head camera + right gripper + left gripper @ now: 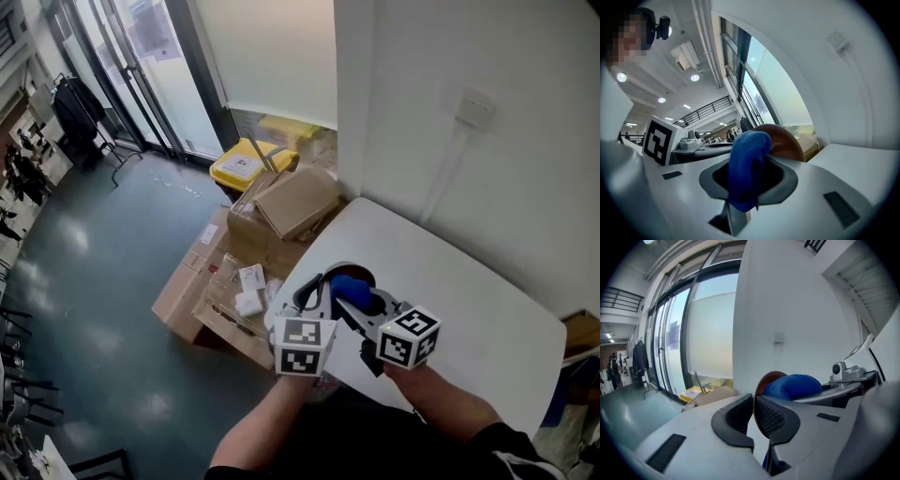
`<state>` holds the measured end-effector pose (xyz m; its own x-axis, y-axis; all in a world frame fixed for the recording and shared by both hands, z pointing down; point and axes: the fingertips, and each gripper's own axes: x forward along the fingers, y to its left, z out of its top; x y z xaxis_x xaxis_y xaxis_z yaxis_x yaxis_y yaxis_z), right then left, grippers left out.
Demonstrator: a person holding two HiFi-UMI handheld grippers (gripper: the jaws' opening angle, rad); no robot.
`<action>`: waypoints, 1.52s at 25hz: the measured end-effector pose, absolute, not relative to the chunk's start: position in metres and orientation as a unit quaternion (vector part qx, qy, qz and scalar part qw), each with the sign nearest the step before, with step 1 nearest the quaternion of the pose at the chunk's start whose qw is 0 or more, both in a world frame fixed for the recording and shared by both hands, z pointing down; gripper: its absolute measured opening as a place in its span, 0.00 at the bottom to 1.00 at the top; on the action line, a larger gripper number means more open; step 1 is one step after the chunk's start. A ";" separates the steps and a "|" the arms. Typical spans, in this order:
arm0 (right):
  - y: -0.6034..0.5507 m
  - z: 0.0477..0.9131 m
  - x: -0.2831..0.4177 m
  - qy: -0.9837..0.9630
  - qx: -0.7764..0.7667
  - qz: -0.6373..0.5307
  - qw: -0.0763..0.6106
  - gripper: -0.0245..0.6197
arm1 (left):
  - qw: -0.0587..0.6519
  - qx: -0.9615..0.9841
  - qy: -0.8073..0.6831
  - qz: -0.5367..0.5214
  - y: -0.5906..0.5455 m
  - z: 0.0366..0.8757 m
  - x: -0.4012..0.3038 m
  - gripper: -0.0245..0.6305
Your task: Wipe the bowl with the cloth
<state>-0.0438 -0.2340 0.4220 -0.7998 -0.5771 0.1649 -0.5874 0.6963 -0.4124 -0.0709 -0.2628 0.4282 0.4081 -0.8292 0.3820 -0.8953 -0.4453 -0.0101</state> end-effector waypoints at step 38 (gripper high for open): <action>-0.211 0.338 -0.021 -0.922 0.377 0.088 0.015 0.16 | -0.049 0.826 -0.546 0.131 -0.199 0.325 -0.108 0.10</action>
